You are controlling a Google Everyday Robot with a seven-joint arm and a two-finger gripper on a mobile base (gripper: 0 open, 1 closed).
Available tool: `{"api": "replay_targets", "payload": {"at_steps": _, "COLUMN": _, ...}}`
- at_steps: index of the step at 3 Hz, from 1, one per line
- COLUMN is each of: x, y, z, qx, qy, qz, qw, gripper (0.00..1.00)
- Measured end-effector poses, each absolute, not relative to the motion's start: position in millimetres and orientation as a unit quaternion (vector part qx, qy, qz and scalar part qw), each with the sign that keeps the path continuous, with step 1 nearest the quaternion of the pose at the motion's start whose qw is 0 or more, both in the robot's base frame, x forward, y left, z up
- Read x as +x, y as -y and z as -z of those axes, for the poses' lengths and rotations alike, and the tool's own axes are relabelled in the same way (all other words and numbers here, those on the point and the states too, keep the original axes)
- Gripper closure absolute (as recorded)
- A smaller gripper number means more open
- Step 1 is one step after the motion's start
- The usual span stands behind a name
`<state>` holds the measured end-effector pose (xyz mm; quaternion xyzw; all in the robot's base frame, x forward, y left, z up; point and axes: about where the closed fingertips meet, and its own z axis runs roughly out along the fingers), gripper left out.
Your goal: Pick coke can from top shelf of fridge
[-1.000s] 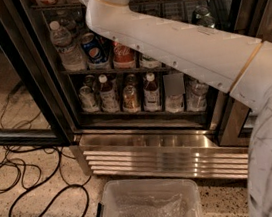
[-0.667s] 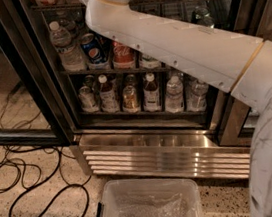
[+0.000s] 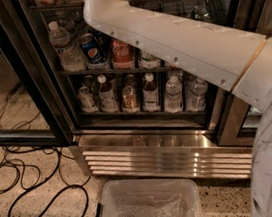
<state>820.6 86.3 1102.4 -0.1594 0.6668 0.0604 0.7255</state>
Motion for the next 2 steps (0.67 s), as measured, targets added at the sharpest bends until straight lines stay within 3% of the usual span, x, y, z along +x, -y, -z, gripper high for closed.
{"api": "replay_targets", "payload": {"at_steps": 2, "x": 810.5, "y": -86.2, "z": -1111.4, "qx": -0.157, "qy": -0.675, "qz": -0.069, "qw": 0.717, "gripper": 1.00}}
